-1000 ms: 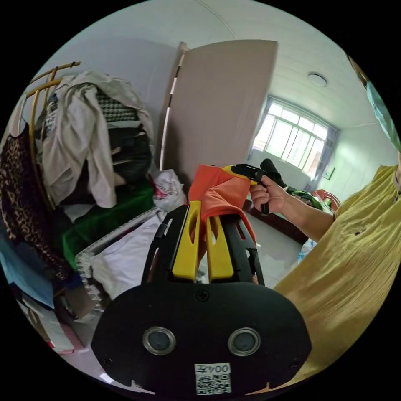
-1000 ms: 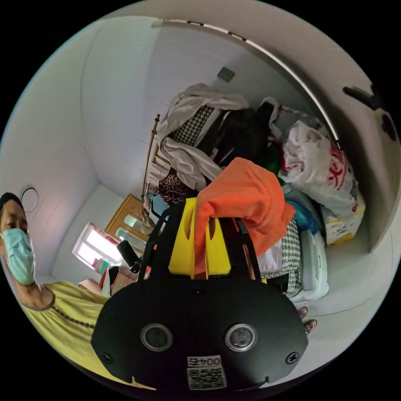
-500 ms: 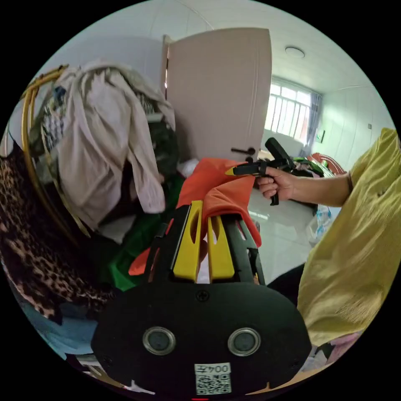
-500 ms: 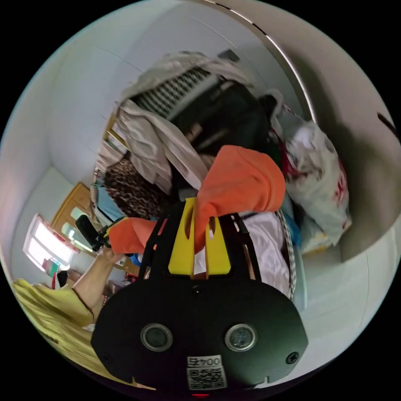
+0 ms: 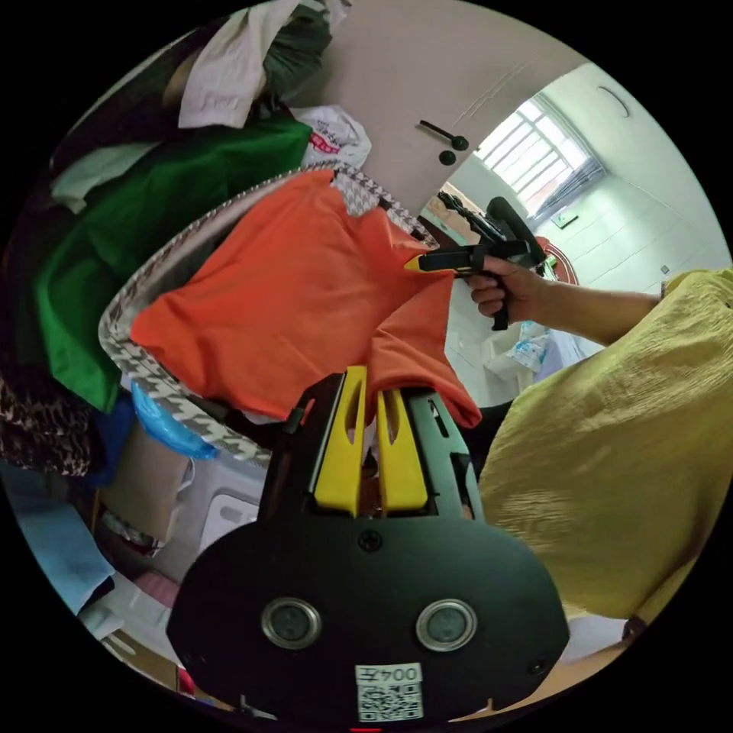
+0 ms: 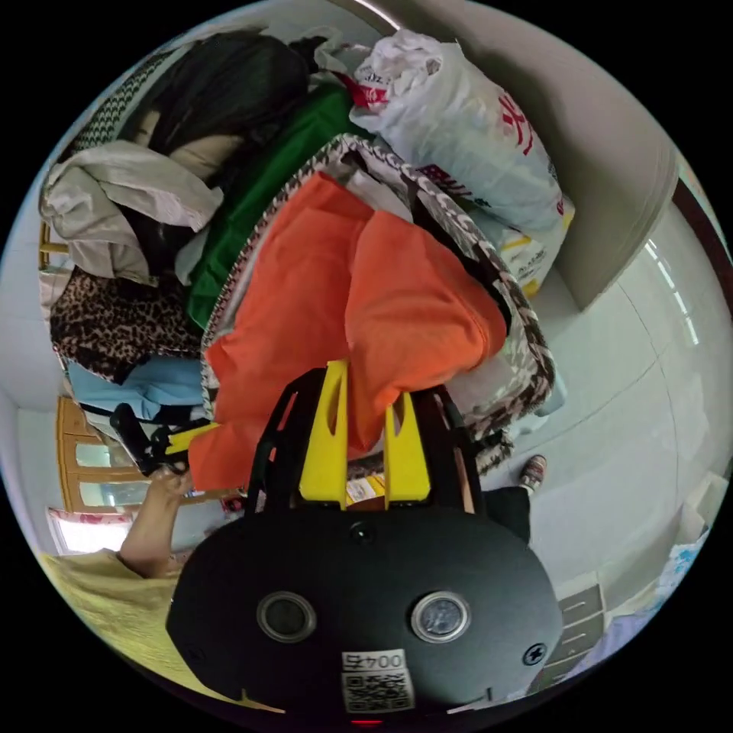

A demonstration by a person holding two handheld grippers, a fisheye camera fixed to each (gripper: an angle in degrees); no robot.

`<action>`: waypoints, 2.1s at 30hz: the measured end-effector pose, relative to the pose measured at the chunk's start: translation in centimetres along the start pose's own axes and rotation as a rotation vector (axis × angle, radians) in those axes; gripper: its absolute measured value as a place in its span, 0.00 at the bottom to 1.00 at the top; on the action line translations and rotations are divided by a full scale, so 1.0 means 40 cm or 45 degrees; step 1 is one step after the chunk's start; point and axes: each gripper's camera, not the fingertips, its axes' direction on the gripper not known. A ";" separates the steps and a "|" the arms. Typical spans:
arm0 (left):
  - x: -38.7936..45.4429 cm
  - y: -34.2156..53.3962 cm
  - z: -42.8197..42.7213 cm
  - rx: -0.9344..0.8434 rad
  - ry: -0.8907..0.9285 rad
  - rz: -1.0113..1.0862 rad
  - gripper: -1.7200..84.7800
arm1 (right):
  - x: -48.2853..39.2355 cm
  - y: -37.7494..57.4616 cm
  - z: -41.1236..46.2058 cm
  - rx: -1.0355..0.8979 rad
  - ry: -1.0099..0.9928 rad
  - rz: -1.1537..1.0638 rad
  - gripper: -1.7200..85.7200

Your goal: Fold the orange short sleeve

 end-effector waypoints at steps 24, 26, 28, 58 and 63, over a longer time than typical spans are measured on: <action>-0.021 0.074 -0.123 0.094 -0.558 -0.771 0.16 | -0.536 -0.496 0.044 -0.075 0.431 -0.745 0.20; -0.028 0.084 -0.093 0.085 -0.547 -0.834 0.16 | -0.562 -0.529 0.050 -0.148 0.396 -0.732 0.17; -0.034 0.094 -0.069 0.096 -0.542 -0.871 0.15 | -0.583 -0.534 0.043 -0.175 0.376 -0.729 0.10; 0.237 0.059 0.447 -0.181 -0.673 -0.489 0.16 | -0.829 -0.260 -0.783 -0.430 0.715 -0.515 0.10; 0.340 0.078 0.476 -0.032 -0.691 -0.424 0.15 | -0.943 -0.154 -1.160 -0.126 0.571 -0.478 0.11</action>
